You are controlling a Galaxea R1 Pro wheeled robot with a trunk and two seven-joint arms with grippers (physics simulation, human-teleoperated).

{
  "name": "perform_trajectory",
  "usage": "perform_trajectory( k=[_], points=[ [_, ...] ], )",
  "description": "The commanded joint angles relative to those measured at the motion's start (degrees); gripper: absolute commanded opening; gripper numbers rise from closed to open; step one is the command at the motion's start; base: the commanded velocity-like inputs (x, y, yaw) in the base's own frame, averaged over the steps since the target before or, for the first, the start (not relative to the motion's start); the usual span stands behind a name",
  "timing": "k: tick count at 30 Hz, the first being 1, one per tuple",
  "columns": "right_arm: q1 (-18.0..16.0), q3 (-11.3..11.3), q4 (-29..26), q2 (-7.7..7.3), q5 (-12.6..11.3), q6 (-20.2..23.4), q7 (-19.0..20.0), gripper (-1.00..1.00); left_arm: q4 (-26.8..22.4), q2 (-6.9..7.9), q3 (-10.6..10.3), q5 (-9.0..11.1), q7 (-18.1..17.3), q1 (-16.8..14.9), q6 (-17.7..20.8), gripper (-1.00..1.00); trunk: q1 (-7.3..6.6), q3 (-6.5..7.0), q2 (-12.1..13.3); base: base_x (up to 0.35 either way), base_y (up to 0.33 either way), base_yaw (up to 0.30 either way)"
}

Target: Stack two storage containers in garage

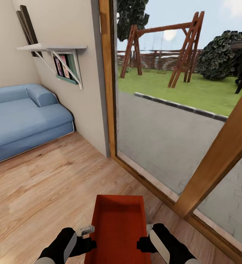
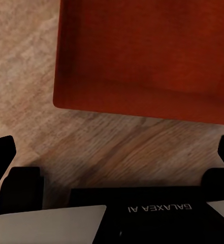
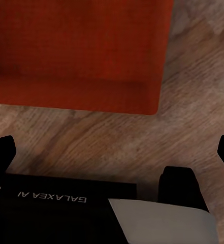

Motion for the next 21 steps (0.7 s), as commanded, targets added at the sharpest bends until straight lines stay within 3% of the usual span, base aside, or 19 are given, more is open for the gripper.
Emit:
perform_trajectory(
  k=[1, 5, 11, 17, 21],
  points=[
    [0.0, 0.2, -0.1, -0.04, -0.6, 0.1, -0.6, 1.0, -0.1, -0.05, 0.4, -0.1, -0.2, 0.0, 0.3, 1.0, 0.22, -0.23, -0.4, 0.0, 0.0, 0.0],
    [0.0, 0.2, -0.1, -0.04, -0.6, 0.1, -0.6, 1.0, -0.1, -0.05, 0.4, -0.1, -0.2, 0.0, 0.3, 1.0, 1.1, -0.95, -2.0, 0.0, 0.0, 0.0],
    [0.0, 0.2, -0.1, -0.03, -0.6, 0.1, -0.5, 1.0, -0.1, -0.05, 0.4, -0.1, -0.2, 0.0, 0.3, 1.0, 1.1, -0.95, -2.0, 0.0, 0.0, 0.0],
    [0.0, 0.2, -0.1, -0.02, -0.6, 0.1, -0.5, 1.0, -0.1, -0.05, 0.4, -0.1, -0.2, 0.0, 0.3, 1.0, 2.42, -2.03, -4.4, 0.0, 0.0, 0.0],
    [0.0, 0.2, -0.1, -0.04, -0.6, 0.1, -0.5, 1.0, -0.1, -0.05, 0.3, -0.1, -0.2, 0.0, 0.3, 1.0, 2.42, -2.03, -4.4, 0.0, 0.0, 0.0]
  ],
)
